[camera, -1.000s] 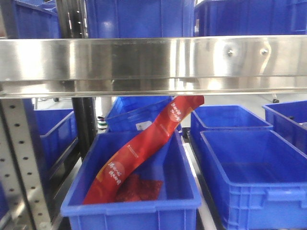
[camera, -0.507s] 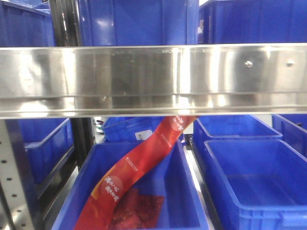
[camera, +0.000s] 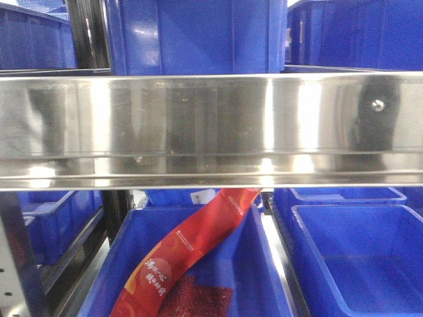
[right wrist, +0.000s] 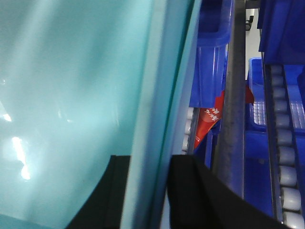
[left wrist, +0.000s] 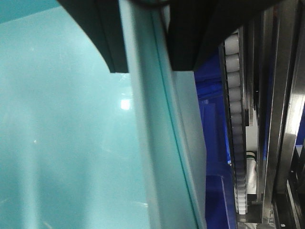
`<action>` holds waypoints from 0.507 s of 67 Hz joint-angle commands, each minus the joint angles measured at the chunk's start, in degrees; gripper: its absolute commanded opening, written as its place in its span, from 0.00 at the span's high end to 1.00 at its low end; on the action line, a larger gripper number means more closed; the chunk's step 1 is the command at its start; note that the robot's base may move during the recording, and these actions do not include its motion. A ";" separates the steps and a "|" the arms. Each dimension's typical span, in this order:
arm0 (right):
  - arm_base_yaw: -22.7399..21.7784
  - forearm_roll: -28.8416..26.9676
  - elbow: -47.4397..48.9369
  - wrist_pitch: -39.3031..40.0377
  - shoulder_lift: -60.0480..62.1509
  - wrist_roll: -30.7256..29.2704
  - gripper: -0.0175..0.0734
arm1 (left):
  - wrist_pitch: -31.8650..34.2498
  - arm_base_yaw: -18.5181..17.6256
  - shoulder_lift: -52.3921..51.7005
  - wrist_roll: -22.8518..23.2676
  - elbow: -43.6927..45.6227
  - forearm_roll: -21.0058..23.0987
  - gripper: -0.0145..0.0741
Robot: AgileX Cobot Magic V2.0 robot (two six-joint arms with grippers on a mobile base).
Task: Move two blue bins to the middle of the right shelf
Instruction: 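Drive the base up to the shelf, aligning the held teal bin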
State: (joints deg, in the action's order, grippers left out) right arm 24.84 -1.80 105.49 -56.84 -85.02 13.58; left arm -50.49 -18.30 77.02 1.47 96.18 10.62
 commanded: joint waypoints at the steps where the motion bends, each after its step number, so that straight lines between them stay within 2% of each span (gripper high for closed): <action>1: -0.37 1.80 0.61 5.03 0.56 0.35 0.99 | 3.57 -0.35 -1.73 -1.47 1.13 3.13 0.96; 34: -0.37 1.80 0.61 5.03 0.56 0.35 0.99 | 3.57 -0.35 -1.73 -1.47 1.13 3.13 0.96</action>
State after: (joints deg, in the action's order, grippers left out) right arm 24.84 -1.80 105.49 -56.84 -85.02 13.58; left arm -50.49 -18.30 77.02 1.47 96.18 10.62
